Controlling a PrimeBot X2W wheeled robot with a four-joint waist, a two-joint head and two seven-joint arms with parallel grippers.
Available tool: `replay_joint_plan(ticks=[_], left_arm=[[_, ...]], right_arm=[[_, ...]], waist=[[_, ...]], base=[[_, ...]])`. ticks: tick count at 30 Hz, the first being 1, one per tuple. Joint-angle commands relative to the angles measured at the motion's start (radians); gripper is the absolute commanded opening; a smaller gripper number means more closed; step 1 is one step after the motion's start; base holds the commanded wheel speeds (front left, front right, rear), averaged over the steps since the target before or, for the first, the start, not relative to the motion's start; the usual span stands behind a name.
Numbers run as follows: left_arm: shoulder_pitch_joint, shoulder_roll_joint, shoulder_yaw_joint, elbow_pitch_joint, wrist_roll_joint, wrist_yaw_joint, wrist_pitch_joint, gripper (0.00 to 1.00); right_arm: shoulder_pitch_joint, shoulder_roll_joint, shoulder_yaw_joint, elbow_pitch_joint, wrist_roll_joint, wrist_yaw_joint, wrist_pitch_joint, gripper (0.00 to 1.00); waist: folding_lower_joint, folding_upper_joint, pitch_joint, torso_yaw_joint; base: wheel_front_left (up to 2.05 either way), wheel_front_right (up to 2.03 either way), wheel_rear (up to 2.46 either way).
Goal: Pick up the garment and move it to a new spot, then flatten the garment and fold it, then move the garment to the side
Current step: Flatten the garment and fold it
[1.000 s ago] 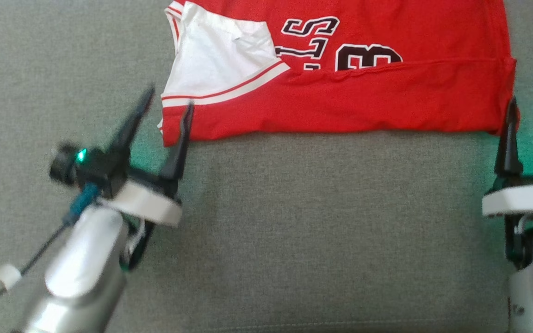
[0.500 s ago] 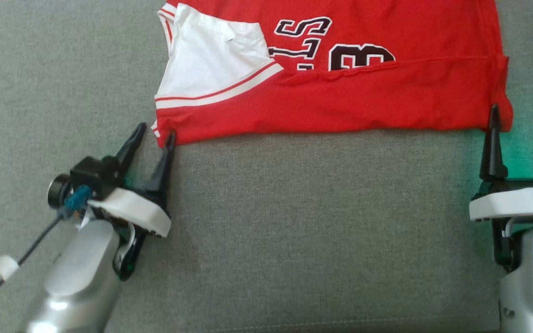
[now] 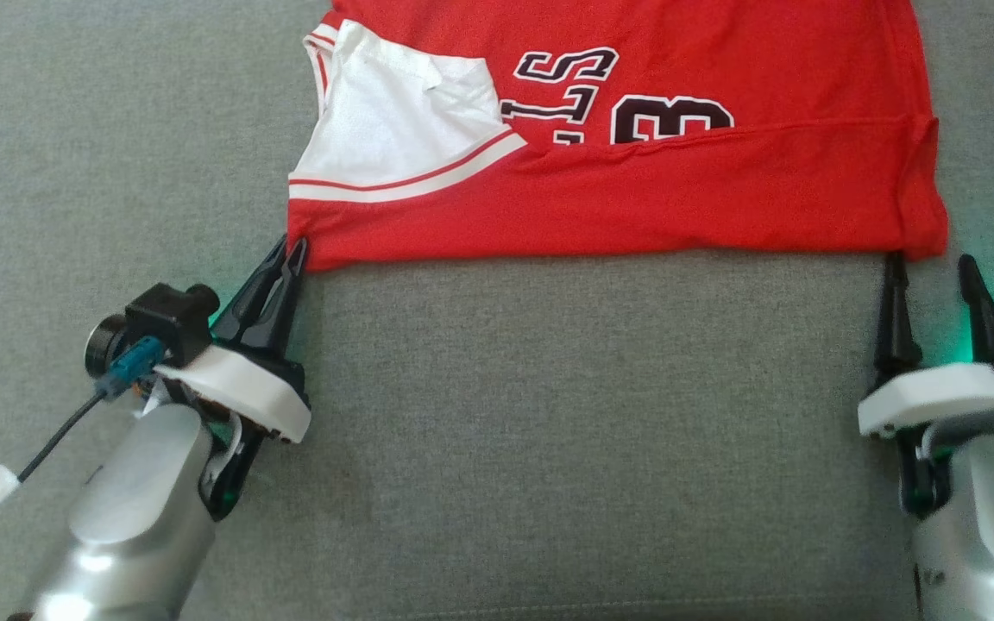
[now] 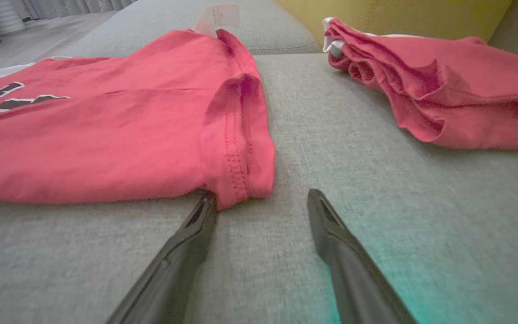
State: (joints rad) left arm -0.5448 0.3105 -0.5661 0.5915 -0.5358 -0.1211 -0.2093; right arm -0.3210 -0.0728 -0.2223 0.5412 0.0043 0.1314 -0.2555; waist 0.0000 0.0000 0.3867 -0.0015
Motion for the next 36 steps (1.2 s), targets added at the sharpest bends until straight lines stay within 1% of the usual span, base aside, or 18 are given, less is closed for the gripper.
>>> replay_joint_plan(ticks=[1,2,3,5,8,11,16,20,25,30,33,34,35,36], left_arm=[[-0.011,0.049,0.028,-0.029,-0.005,0.0,-0.005,0.0],[-0.012,0.054,0.029,-0.033,-0.005,0.0,-0.004,0.0],[-0.013,0.058,0.029,-0.036,-0.004,0.001,-0.004,0.0],[-0.013,0.062,0.028,-0.042,-0.004,0.002,-0.004,0.0],[-0.012,0.068,0.023,-0.05,0.002,0.006,-0.006,0.0],[0.0,0.068,0.017,-0.061,0.004,0.009,-0.01,0.0],[0.04,0.072,0.012,-0.094,0.001,0.014,-0.018,0.0],[0.124,0.095,0.012,-0.162,-0.013,0.025,-0.019,0.0],[0.267,0.13,0.004,-0.302,-0.035,0.058,0.0,0.0],[0.424,0.167,-0.011,-0.464,-0.053,0.115,0.045,0.0],[0.489,0.172,-0.015,-0.525,-0.069,0.143,0.06,0.0],[0.503,0.17,-0.016,-0.537,-0.075,0.149,0.063,0.0],[0.51,0.168,-0.018,-0.544,-0.075,0.155,0.064,0.0],[0.511,0.165,-0.022,-0.549,-0.072,0.16,0.065,0.26]], right_arm=[[-0.046,-0.014,0.018,0.007,0.001,-0.001,-0.006,1.0],[-0.062,-0.018,0.021,0.029,0.004,-0.001,-0.006,0.97],[-0.076,-0.023,0.025,0.049,0.007,-0.001,-0.006,0.68],[-0.098,-0.033,0.041,0.08,0.016,-0.001,-0.006,0.0],[-0.111,-0.051,0.061,0.101,0.027,-0.001,-0.006,0.0],[-0.091,-0.067,0.071,0.085,0.03,-0.001,-0.006,0.0],[-0.026,-0.089,0.084,0.049,0.046,-0.001,-0.006,0.0],[0.053,-0.123,0.106,0.014,0.072,-0.001,-0.006,0.0],[0.166,-0.177,0.139,-0.049,0.127,-0.001,-0.006,0.0],[0.291,-0.234,0.143,-0.135,0.171,-0.001,0.011,0.0],[0.347,-0.247,0.144,-0.186,0.2,-0.001,0.024,0.0],[0.359,-0.247,0.135,-0.198,0.212,-0.001,0.027,1.0],[0.369,-0.25,0.13,-0.21,0.216,-0.001,0.027,1.0],[0.379,-0.255,0.129,-0.22,0.218,-0.001,0.029,1.0]], waist=[[0.0,0.0,-0.001,0.003],[0.0,0.0,-0.001,0.004],[0.0,0.0,-0.001,0.004],[0.0,0.0,-0.001,0.007],[0.0,0.0,-0.008,0.012],[0.0,0.0,-0.027,0.016],[0.0,0.0,-0.068,0.016],[0.0,0.0,-0.11,0.009],[0.0,0.0,-0.142,0.005],[0.0,0.0,-0.153,0.002],[0.0,0.0,-0.153,0.002],[0.0,0.0,-0.152,0.002],[0.0,0.0,-0.152,0.002],[0.0,0.0,-0.152,0.004]], base=[[0.0,0.0,0.0],[0.0,0.0,0.0],[0.0,0.0,0.0],[0.0,0.0,0.0],[0.0,0.0,0.0],[0.0,0.0,0.0],[0.0,0.0,0.0],[0.0,0.0,0.0],[0.0,0.0,0.0],[0.0,0.0,0.0],[0.0,0.0,0.0],[0.0,0.0,0.0],[0.0,0.0,0.0],[0.0,0.0,0.0]])
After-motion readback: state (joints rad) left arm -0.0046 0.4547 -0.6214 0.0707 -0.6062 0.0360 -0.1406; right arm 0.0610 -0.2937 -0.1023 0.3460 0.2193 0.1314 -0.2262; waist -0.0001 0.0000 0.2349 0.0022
